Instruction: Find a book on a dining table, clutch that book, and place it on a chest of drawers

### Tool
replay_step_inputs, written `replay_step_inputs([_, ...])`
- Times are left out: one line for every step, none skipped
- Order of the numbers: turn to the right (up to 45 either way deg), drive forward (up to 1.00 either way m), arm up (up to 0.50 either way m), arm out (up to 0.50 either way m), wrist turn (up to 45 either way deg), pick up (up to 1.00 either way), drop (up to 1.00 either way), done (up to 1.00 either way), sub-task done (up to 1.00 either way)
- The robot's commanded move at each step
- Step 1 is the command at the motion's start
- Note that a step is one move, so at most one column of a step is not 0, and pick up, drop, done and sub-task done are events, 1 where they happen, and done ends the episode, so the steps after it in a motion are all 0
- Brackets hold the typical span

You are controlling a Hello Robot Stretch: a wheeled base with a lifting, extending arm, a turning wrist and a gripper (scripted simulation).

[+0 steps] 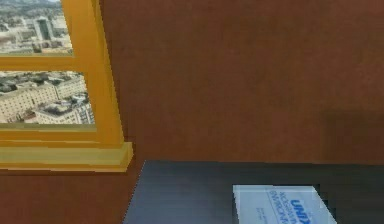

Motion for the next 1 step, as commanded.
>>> replay_step_inputs([0.0, 0.00, 0.00, 0.00, 0.0, 0.00, 0.00, 1.00, 0.00])
